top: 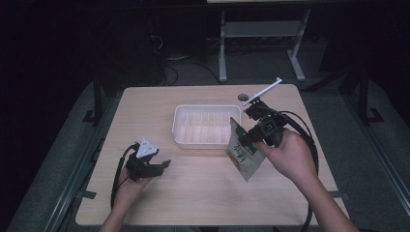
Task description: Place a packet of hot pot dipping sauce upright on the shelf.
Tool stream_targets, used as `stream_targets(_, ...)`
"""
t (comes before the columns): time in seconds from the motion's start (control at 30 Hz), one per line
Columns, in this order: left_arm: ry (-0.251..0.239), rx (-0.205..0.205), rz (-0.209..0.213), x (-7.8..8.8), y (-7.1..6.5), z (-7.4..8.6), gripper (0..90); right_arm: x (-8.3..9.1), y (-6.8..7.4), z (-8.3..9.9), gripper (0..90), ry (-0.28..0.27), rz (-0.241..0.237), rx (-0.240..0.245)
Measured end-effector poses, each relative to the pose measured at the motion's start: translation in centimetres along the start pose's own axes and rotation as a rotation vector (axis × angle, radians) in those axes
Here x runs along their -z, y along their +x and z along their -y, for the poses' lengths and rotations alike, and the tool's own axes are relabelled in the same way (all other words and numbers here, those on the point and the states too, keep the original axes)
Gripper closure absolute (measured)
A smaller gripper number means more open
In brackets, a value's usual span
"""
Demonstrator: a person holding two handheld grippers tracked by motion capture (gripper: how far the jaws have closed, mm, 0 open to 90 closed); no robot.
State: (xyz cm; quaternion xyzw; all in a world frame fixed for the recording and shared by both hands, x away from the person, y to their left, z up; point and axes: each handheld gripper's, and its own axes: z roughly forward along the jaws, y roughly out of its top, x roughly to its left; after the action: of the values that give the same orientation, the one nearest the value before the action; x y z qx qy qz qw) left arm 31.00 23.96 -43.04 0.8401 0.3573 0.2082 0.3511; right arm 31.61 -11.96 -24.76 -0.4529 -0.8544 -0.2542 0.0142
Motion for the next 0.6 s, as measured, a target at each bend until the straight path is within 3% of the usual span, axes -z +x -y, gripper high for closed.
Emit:
stream_targets(0.3, -0.006, 0.039, -0.034, 0.1, 0.7, 0.3, 30.5, 1.3, -0.2, -2.5, 89.6, 0.002, 0.032, -0.021)
stream_targets(0.6, -0.002, 0.059, -0.069, 0.2, 1.4, 0.5, 27.8, 1.1, -1.2, -4.7, 89.6, 0.004, 0.062, -0.055)
